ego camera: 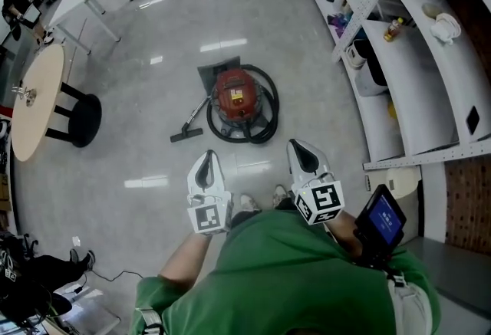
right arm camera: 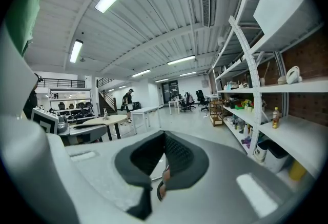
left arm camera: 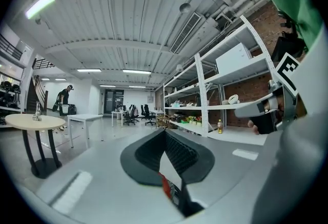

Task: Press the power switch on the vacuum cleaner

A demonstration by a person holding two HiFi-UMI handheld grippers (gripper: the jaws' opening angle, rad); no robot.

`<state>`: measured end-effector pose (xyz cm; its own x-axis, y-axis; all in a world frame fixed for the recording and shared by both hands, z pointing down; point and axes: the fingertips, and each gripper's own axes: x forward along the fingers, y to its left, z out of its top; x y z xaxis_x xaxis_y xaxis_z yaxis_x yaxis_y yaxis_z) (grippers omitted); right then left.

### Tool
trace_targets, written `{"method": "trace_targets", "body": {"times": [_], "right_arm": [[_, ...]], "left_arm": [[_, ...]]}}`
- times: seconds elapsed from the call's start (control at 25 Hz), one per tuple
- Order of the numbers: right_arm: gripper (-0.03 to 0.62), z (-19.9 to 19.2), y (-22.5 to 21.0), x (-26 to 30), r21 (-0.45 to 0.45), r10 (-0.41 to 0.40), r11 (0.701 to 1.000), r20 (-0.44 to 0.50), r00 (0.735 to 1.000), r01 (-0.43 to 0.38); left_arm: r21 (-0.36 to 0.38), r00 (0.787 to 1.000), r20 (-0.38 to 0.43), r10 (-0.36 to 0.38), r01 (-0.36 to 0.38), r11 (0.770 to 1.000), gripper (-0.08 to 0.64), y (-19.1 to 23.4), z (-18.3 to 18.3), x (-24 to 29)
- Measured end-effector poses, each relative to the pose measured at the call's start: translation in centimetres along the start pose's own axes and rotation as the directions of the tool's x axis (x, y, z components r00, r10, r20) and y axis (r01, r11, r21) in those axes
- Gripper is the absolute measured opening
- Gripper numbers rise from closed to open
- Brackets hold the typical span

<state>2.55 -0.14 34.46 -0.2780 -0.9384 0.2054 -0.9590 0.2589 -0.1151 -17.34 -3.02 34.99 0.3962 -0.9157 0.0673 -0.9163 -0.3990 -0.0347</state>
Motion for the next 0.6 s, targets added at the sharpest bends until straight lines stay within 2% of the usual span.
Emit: {"method": "trace_targets", "body": {"times": [0.36, 0.6], "right_arm": [[0.002, -0.2, -0.2, -0.7, 0.001, -0.001, 1.000, -0.005, 1.000, 0.001], [0.002, -0.3, -0.1, -0.7, -0.004, 0.007, 1.000, -0.009, 1.000, -0.007]], "left_arm": [[0.025, 1.000, -0.001, -0.019, 0.019, 1.000, 0.005, -1.0, 0.0, 0.3], [0.083, 0.998, -0.001, -0.056, 0.056, 0.995, 0.005, -1.4, 0.6, 0.2]]}}
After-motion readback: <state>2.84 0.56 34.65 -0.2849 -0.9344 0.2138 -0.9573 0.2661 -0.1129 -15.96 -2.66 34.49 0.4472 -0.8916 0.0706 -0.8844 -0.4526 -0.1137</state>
